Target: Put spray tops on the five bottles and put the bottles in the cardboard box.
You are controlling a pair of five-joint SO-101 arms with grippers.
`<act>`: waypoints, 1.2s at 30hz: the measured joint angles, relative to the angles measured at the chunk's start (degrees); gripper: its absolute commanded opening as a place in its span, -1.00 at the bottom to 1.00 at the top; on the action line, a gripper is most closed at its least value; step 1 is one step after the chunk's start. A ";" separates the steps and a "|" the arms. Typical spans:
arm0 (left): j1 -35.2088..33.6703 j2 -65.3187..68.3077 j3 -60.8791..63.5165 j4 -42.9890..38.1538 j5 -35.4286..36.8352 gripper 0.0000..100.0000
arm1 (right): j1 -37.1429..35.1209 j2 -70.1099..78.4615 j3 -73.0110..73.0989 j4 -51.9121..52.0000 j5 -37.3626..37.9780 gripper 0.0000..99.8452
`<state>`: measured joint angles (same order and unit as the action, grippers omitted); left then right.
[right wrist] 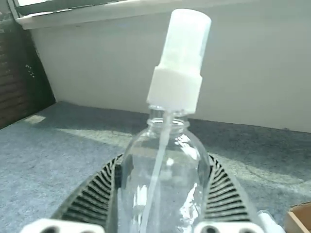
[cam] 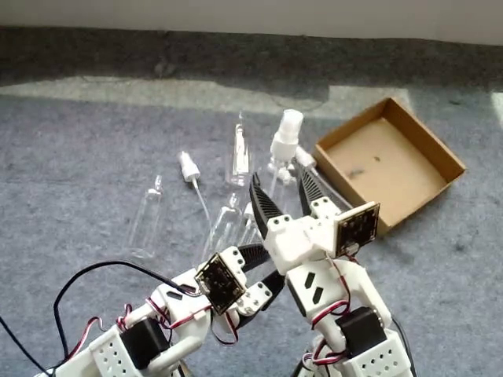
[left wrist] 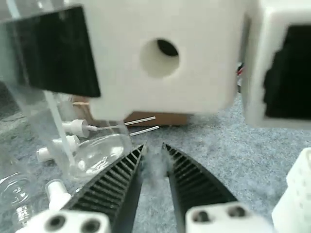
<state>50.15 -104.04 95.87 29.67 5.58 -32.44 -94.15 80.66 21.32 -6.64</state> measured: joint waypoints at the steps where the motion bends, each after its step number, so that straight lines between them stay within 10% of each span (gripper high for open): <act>1: 0.18 0.00 0.00 0.00 0.00 -0.99 | -0.88 0.00 0.00 0.00 0.00 -0.82; 26: -12.66 0.00 0.00 0.00 0.09 -0.99 | -2.11 0.00 -0.18 0.00 0.00 -0.82; 36: -11.78 0.00 0.00 7.74 0.00 -0.99 | 21.10 0.00 -0.18 0.00 0.35 -0.82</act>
<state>38.37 -104.04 95.87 37.41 5.58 -11.34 -94.15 80.48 21.32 -6.29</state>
